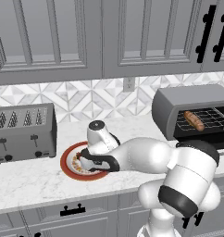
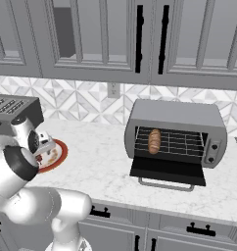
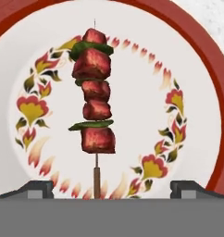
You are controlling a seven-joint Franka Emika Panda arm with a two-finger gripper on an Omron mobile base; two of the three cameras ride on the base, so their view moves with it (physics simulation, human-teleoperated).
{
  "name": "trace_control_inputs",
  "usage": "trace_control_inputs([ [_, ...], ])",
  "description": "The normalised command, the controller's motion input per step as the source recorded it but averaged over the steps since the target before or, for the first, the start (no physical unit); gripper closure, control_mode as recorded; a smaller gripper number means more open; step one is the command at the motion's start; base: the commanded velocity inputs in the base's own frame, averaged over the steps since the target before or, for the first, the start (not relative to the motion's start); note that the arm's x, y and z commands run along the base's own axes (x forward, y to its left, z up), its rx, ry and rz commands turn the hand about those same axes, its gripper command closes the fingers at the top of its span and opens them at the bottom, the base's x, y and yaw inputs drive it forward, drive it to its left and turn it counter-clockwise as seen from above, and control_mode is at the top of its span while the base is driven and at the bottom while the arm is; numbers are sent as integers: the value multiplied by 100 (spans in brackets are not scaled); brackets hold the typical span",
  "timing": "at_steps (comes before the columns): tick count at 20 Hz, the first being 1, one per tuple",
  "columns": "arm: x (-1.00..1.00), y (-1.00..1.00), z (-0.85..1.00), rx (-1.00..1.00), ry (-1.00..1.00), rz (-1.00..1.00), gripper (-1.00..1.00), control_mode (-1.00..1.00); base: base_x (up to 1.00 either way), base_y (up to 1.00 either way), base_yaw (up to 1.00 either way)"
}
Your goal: Pick up the kebab skewer and baguette bread, and place them inside the toaster oven. Close the toaster oven door and start by setting the timer.
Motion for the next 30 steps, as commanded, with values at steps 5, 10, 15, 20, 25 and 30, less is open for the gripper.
trace_control_inputs([
  [5, 7, 0, -24, 3, 0, 0, -100, -100, 0, 0, 0],
  [10, 0, 0, -21, 5, 1, 0, -100, -100, 0, 0, 0],
  [15, 0, 0, -25, 0, 1, 0, -100, -100, 0, 0, 0],
  [20, 1, 2, -19, 0, 1, 0, -100, -100, 0, 0, 0],
  [25, 6, 2, -7, 0, 0, 0, -100, -100, 0, 0, 0],
  [30, 0, 7, -11, 0, 0, 0, -100, -100, 0, 0, 0],
])
